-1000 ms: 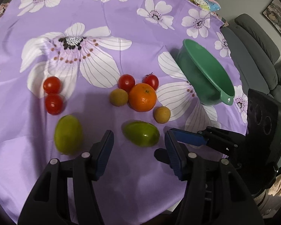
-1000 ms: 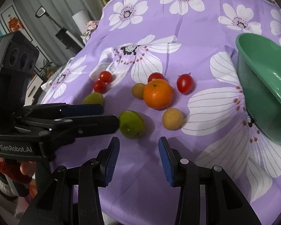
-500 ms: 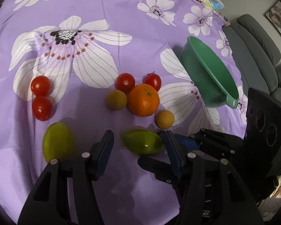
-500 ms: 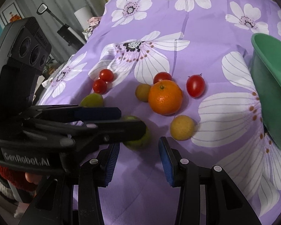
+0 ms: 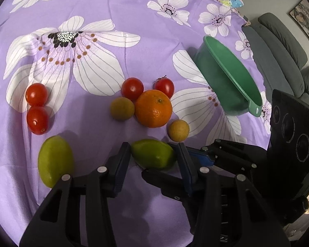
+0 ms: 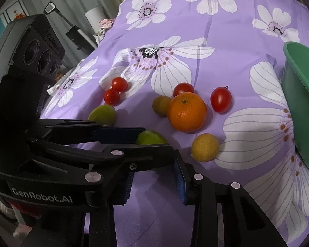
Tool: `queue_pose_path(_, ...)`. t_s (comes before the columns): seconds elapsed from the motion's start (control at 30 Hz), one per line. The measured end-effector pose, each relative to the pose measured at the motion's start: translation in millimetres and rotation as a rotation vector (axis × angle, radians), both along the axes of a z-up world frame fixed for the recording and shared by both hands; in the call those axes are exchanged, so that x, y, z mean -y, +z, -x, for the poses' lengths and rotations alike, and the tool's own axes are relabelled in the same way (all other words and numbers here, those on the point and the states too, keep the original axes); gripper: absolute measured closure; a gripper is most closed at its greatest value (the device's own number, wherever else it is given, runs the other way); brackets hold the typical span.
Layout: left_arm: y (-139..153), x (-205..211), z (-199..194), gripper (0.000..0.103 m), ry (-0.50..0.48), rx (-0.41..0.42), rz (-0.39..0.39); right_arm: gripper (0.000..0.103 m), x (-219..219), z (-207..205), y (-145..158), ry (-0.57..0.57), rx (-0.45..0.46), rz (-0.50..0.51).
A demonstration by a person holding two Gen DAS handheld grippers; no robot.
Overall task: Organize fruits
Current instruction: 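Close the left gripper around the green lime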
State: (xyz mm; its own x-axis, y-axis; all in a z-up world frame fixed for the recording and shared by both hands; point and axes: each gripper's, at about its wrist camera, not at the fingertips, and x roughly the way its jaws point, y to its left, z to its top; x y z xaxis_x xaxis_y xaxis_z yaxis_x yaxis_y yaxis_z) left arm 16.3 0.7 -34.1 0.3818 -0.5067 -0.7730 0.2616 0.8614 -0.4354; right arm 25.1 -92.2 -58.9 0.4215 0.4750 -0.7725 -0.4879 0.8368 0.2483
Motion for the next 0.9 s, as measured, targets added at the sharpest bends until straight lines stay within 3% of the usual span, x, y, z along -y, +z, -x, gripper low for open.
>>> queue_pose_path(0.23,6.3,2.6,5.2,0.058,-0.005,0.012,-0.003,0.066,1.8,4.1,2.6,-0.015,0.003,-0.018)
queue_pose_path(0.9,53.7,24.2,23.8,0.058,-0.039,0.145,-0.038,0.066,16.9,28.9,43.1,-0.050,0.132,-0.060)
